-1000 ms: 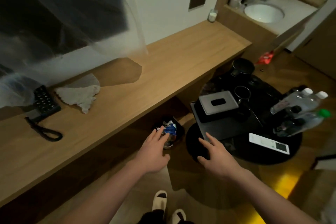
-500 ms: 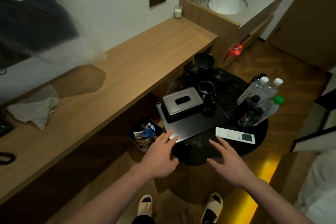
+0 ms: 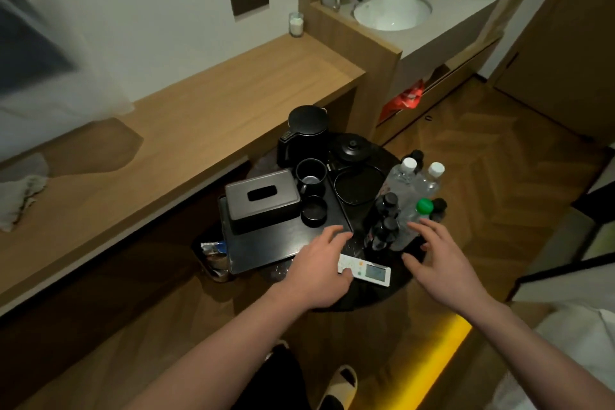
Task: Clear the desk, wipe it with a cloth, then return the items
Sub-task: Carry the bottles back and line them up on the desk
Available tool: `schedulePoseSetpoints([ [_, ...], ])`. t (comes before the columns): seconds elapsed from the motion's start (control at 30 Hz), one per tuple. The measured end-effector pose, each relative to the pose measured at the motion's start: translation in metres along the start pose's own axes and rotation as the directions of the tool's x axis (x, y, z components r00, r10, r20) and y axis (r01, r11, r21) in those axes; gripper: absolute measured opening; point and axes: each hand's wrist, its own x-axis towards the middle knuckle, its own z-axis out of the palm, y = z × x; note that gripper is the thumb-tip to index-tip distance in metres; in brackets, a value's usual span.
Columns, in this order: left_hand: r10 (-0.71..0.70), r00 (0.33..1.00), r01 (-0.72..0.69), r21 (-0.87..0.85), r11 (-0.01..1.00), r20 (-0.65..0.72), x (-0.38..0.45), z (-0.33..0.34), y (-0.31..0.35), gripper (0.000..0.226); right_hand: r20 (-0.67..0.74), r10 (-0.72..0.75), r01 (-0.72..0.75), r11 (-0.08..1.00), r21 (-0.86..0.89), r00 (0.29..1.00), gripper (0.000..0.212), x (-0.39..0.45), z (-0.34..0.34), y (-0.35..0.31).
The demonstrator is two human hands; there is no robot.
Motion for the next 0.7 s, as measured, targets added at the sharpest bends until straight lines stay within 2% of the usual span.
schedulePoseSetpoints([
  [0.17, 0.017, 1.000, -0.017, 0.009, 1.000, 0.022, 0.056, 0.021, 0.033, 0.071, -0.043, -0.013, 0.009, 0.996, -0.094, 0.999, 0.068, 0.052, -0.025, 0.021],
  [0.3, -0.011, 0.999, 0.012, -0.026, 1.000, 0.038, 0.090, 0.046, 0.046, 0.071, -0.011, -0.008, 0.006, 0.989, -0.148, 1.000, 0.072, 0.080, -0.027, 0.031],
  [0.57, -0.082, 0.996, 0.080, -0.053, 0.995, -0.034, 0.114, 0.073, 0.057, 0.056, 0.039, -0.052, 0.056, 0.992, -0.112, 0.998, 0.049, 0.100, -0.023, 0.041],
  [0.7, -0.160, 0.984, 0.155, -0.064, 0.986, -0.075, 0.120, 0.077, 0.062, 0.052, 0.038, -0.136, 0.139, 0.985, -0.100, 0.990, 0.042, 0.108, -0.020, 0.048],
])
